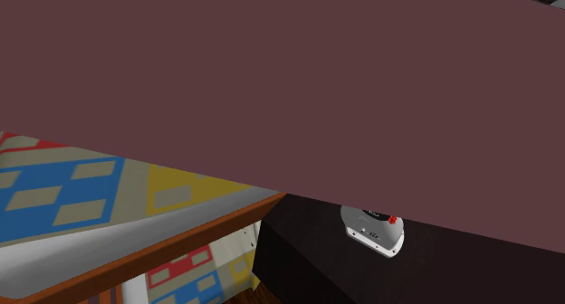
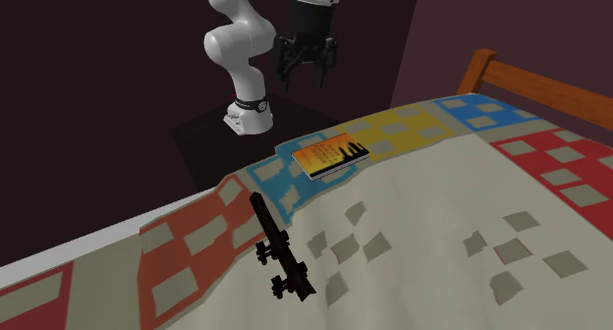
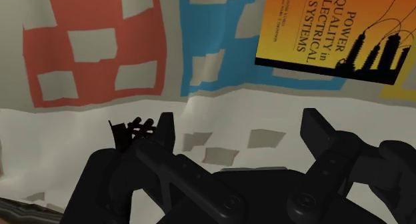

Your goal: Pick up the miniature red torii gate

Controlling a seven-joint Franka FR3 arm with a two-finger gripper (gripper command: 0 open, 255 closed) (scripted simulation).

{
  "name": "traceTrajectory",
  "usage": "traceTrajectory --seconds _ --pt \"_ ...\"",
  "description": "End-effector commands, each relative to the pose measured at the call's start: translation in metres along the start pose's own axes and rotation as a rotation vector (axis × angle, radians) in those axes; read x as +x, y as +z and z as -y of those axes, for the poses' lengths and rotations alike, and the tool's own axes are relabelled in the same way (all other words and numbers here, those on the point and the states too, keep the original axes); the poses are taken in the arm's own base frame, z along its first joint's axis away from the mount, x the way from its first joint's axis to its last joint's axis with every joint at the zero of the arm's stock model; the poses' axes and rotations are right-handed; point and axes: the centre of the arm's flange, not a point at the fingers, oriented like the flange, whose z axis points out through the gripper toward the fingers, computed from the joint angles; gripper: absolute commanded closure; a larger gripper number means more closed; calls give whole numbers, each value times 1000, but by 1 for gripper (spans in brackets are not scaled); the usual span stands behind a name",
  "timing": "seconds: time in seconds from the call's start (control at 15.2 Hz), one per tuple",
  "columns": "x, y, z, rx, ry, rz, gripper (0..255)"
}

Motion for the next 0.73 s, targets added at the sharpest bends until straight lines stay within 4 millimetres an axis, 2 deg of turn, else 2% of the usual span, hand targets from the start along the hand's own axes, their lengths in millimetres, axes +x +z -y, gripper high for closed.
traceTrajectory --seconds 0.0,0.66 --pt "19 16 -10 -11 11 -2 0" --pt "103 89 -73 -60 68 -6 0"
